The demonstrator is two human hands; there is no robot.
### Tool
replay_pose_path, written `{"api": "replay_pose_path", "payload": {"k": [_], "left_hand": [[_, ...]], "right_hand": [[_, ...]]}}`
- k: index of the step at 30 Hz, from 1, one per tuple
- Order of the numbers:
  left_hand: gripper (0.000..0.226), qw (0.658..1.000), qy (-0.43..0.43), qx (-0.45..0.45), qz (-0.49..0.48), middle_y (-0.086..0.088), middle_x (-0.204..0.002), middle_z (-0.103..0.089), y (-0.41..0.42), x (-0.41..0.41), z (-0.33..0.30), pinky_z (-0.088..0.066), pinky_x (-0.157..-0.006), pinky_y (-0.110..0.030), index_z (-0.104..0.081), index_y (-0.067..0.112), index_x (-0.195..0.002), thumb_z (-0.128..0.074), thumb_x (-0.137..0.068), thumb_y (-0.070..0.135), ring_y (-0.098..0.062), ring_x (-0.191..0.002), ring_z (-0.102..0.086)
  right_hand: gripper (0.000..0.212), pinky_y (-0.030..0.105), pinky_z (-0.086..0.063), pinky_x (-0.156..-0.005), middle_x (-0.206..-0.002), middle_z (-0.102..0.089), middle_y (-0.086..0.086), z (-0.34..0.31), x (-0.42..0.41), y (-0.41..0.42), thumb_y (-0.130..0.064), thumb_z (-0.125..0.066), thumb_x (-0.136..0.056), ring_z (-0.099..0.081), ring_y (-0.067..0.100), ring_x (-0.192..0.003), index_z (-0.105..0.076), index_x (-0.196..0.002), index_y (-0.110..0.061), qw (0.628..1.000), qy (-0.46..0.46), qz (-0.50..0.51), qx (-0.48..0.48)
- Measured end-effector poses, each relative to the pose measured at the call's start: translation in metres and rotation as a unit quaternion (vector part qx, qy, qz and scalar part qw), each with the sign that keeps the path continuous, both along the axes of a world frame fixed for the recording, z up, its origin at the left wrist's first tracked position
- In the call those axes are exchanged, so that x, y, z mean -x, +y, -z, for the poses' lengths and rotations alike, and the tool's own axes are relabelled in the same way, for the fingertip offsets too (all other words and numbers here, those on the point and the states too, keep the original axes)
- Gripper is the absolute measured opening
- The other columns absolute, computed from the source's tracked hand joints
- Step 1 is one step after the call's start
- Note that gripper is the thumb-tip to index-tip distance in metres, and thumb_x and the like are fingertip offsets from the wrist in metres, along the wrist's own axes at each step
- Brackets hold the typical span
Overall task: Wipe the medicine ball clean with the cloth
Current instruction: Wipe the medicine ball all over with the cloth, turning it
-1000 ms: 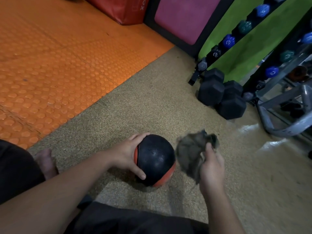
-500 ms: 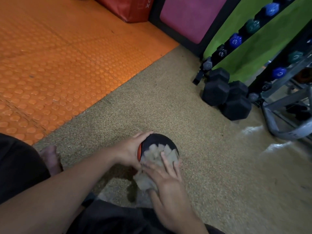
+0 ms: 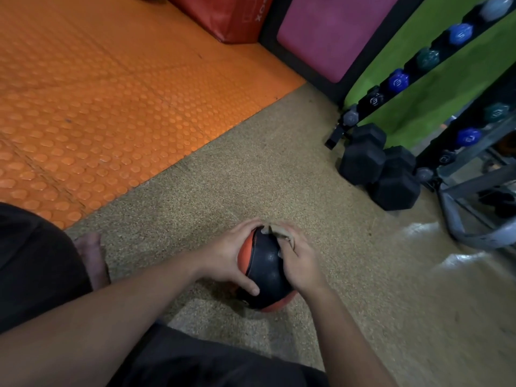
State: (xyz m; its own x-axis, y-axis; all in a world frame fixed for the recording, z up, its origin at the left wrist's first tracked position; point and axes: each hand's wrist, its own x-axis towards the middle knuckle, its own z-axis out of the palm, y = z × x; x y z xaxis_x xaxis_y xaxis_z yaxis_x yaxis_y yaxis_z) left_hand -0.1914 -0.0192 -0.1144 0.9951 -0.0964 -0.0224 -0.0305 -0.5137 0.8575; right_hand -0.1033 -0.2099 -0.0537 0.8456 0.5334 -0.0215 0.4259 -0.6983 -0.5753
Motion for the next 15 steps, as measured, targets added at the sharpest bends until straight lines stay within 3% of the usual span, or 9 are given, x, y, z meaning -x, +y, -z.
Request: {"api": "replay_pose_path", "payload": {"k": [2, 5, 7, 9, 12, 15], "left_hand": [[0.143, 1.0, 0.001, 0.018, -0.022, 0.021, -0.169, -0.016, 0.002, -0.001, 0.0, -0.022, -0.125, -0.033, -0.016, 0.043, -0.162, -0.099, -0.048, 0.067, -0.005, -0.152, -0.019], [0.124, 0.993, 0.031, 0.083, -0.076, 0.023, -0.147, -0.037, 0.003, 0.002, 0.001, -0.039, -0.111, -0.031, -0.031, 0.046, -0.155, -0.1, -0.053, 0.06, -0.006, -0.139, -0.039], [0.121, 0.985, 0.075, 0.143, -0.062, 0.019, -0.146, -0.037, -0.01, 0.007, 0.005, -0.043, -0.111, -0.033, -0.025, 0.049, -0.157, -0.097, -0.06, 0.058, -0.01, -0.141, -0.041], [0.139, 0.987, 0.076, 0.135, -0.035, 0.018, -0.158, -0.024, -0.031, 0.014, 0.011, -0.037, -0.119, -0.036, -0.007, 0.055, -0.159, -0.097, -0.054, 0.065, -0.011, -0.148, -0.03], [0.155, 0.997, 0.042, 0.059, -0.039, 0.016, -0.166, -0.017, -0.04, 0.012, 0.008, -0.031, -0.124, -0.042, -0.003, 0.057, -0.159, -0.093, -0.035, 0.078, -0.016, -0.152, -0.026], [0.155, 0.997, 0.05, -0.061, 0.007, 0.016, -0.168, -0.023, -0.018, 0.006, -0.016, -0.032, -0.123, -0.04, -0.008, 0.055, -0.162, -0.087, -0.032, 0.085, -0.018, -0.15, -0.034]], "right_hand": [[0.032, 0.032, -0.036, -0.117, -0.135, -0.062, -0.016, 0.002, 0.002, 0.002, -0.039, -0.054, -0.104, -0.051, 0.001, -0.13, -0.067, -0.132, -0.034, 0.999, 0.009, 0.028, -0.034], [0.057, 0.039, -0.042, -0.113, -0.133, -0.063, -0.016, -0.001, 0.003, -0.01, -0.069, -0.064, -0.083, -0.056, 0.008, -0.126, -0.062, -0.133, -0.042, 0.988, 0.08, 0.124, -0.045], [0.071, 0.044, -0.049, -0.109, -0.127, -0.068, -0.017, -0.001, 0.005, -0.019, -0.08, -0.072, -0.068, -0.063, 0.011, -0.121, -0.063, -0.131, -0.047, 0.961, 0.154, 0.203, -0.107], [0.082, 0.048, -0.055, -0.103, -0.121, -0.074, -0.011, 0.004, 0.008, -0.031, -0.079, -0.082, -0.058, -0.069, 0.017, -0.114, -0.066, -0.129, -0.041, 0.914, 0.22, 0.277, -0.2], [0.066, 0.054, -0.055, -0.102, -0.122, -0.075, 0.004, 0.001, 0.031, -0.042, -0.057, -0.082, -0.075, -0.072, 0.028, -0.113, -0.067, -0.131, -0.026, 0.852, 0.307, 0.306, -0.293], [0.044, 0.055, -0.05, -0.107, -0.119, -0.076, 0.013, 0.016, 0.048, -0.046, -0.05, -0.057, -0.1, -0.071, 0.033, -0.113, -0.072, -0.124, -0.015, 0.807, 0.405, 0.332, -0.272]]}}
